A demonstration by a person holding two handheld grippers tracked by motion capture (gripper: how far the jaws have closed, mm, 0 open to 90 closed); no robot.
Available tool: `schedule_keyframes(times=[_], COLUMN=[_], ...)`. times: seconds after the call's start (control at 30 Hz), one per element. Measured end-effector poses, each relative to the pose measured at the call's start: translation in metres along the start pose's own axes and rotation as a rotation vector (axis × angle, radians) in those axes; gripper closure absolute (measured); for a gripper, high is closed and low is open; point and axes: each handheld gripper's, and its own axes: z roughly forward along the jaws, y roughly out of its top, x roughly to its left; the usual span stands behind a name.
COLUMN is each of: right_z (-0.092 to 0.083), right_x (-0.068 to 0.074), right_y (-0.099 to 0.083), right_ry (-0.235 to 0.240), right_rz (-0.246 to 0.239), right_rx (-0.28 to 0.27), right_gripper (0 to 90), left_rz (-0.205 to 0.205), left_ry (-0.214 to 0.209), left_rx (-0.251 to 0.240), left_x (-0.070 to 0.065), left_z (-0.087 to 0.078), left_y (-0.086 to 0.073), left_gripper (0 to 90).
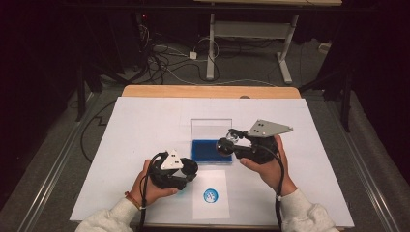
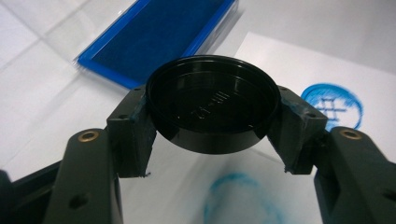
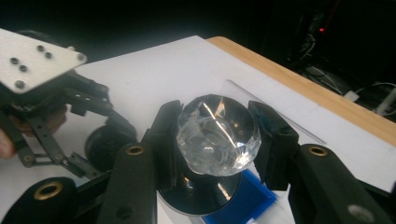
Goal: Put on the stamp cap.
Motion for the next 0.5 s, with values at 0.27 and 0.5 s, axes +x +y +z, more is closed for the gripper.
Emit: schedule_keyframes(times=[0.27, 0.5], right_z=[0.015, 0.023], right_x=[0.022, 0.037], right_y=[0.002, 0.0], right_ry=[0.088, 0.148], right_rz=[-0.023, -0.03], right_rx=[0.009, 0.025], right_gripper=[57.4, 57.4], left_rz=[0.018, 0.032], left_ry=[-0.036, -0.058], left_rx=[-0.014, -0.047], left_x=[-0.009, -0.017], left_z=[0.006, 0.004], left_y=[0.009, 0.016], left_gripper=[37.1, 37.1])
